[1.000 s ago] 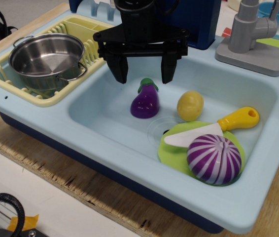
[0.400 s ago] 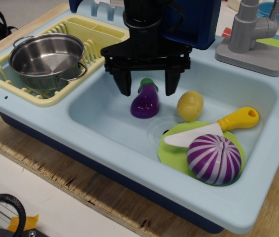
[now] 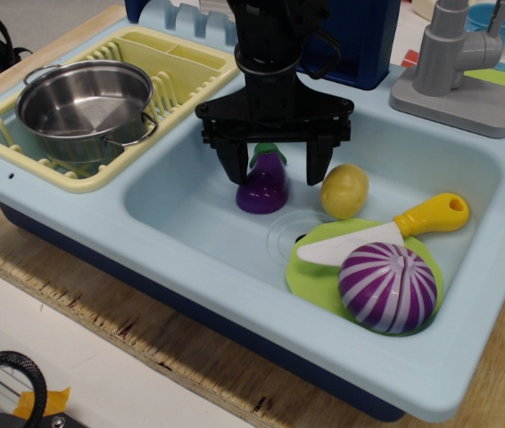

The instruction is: Put eggplant into pot or pan

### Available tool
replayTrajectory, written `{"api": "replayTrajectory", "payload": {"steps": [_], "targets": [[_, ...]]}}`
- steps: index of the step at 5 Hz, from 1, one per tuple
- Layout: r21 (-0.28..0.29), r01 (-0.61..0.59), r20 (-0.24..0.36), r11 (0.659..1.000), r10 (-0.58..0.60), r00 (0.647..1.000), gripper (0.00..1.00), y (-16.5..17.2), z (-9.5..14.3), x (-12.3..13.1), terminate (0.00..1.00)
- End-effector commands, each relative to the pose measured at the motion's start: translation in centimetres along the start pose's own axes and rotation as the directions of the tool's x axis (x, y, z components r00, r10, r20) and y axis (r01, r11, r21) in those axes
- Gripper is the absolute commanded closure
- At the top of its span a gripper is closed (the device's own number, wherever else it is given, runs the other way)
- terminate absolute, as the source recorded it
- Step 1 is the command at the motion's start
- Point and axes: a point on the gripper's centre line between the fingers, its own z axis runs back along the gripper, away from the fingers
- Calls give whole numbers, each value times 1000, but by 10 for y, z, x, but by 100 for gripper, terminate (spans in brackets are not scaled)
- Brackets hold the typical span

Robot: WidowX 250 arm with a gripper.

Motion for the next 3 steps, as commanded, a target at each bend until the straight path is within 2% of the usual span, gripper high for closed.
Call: {"api": "replayTrajectory", "payload": {"steps": [1,2,3], "targets": [[-13,19,20,1000,-19,1000,0,-2,-4,8,0],[-30,9,-4,1000,-9,1000,0,4,-16,2,0],[-32,2,-39,1000,-3,999,100,0,-28,0,0]]}}
